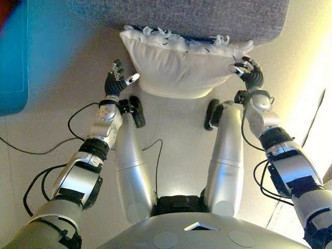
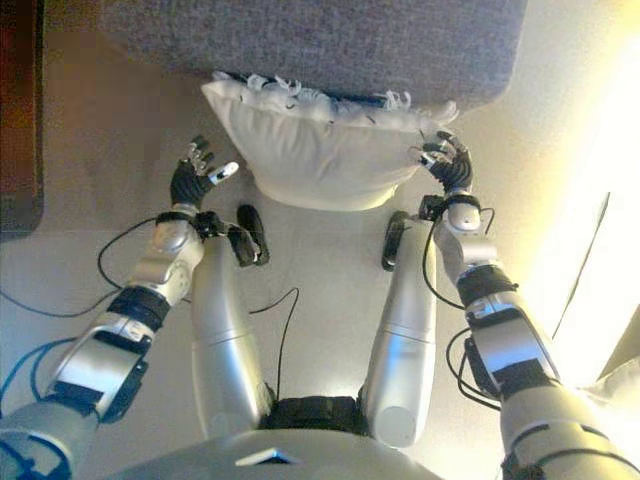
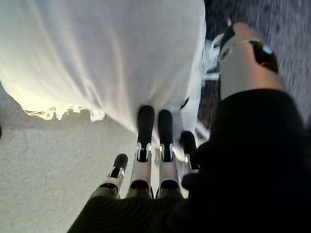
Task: Pick up the cushion and take it to the sofa
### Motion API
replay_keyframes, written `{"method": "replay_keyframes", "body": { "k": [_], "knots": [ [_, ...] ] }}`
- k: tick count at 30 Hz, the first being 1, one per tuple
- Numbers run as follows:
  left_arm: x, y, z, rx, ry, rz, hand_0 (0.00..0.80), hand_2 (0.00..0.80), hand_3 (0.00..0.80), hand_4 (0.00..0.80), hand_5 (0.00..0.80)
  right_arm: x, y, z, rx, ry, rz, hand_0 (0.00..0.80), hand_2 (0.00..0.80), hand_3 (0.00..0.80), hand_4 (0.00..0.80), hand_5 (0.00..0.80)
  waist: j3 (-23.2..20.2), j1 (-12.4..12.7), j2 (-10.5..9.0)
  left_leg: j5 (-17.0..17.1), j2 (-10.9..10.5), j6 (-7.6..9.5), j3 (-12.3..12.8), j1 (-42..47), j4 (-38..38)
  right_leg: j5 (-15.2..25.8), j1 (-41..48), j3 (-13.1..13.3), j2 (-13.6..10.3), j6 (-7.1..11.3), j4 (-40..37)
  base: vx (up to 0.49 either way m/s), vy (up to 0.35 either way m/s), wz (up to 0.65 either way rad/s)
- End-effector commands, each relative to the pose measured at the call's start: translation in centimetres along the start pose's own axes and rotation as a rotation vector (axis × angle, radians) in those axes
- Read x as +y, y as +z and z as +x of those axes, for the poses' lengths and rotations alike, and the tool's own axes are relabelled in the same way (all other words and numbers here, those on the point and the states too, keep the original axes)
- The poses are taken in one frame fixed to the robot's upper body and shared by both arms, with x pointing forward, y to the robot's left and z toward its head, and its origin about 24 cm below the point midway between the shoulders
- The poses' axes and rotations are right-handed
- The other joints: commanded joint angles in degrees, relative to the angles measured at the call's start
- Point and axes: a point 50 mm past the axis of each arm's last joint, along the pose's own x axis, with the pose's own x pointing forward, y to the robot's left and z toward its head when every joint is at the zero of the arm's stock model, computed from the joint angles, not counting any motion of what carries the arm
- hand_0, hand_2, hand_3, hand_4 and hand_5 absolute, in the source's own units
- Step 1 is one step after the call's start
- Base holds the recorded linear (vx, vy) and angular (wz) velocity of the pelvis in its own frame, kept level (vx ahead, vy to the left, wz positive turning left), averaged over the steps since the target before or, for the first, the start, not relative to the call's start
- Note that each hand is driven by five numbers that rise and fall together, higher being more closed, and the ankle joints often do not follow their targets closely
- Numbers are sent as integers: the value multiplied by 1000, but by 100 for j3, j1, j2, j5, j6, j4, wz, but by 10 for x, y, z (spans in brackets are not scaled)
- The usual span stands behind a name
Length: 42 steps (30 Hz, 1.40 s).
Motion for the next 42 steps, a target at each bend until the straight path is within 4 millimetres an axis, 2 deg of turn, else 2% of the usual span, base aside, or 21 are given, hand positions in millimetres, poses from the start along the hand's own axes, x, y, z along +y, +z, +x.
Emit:
{"method": "replay_keyframes", "body": {
  "k": [1,7,10,13,18,22,27,31,42],
  "knots": [
    [18,9,0,-45,61,2,0,0,0,0,0,-20,-11,-16,-19,-62,79,0,0,0,0,0,-64,-164,-38,-710,61,428,260,78,450,536,162,6,-28,-131,-425,88,34,-3],
    [35,18,4,-42,80,22,0,0,0,0,0,-61,-32,-26,68,-120,28,0,0,0,0,0,-77,-263,-84,-732,172,456,267,-35,723,523,68,53,-22,-138,-200,63,19,-10],
    [39,25,9,-48,86,48,0,0,0,0,0,-75,-36,-25,92,-151,11,0,0,0,0,0,-61,-268,-95,-752,204,467,257,-75,828,498,31,57,-28,-149,-108,11,2,-1],
    [39,31,13,-54,97,55,0,0,0,0,0,-78,-37,-23,102,-155,17,0,0,0,0,0,-42,-264,-109,-755,211,468,253,-70,842,482,32,48,-44,-158,-82,0,0,0],
    [36,39,19,-55,107,55,0,0,0,0,0,-61,-34,-20,87,-48,-17,0,0,0,0,0,-40,-262,-127,-749,206,460,242,-115,886,491,-10,47,-95,-169,-57,0,0,0],
    [35,41,22,-46,87,41,0,0,0,0,0,-40,-16,-10,41,84,-58,0,0,0,0,0,-39,-224,-120,-737,210,423,225,-179,921,478,-81,54,-142,-167,-9,0,0,0],
    [29,44,25,-32,21,8,0,0,0,0,0,-23,8,2,-5,173,-136,0,0,0,0,0,-38,-122,-123,-704,204,367,185,-248,913,493,-148,26,-209,-163,-20,-8,-10,7],
    [26,49,29,-25,-10,-5,0,0,0,0,0,-17,24,10,-18,188,-156,0,0,0,0,0,-38,-35,-159,-658,197,336,132,-310,915,484,-191,-7,-262,-168,19,9,-8,8],
    [7,64,41,7,-104,27,0,0,0,0,0,-15,49,26,-4,160,-56,0,0,0,0,0,-37,181,-287,-604,134,336,44,-428,951,461,-246,-75,-380,-167,135,15,-13,10]
  ]
}}
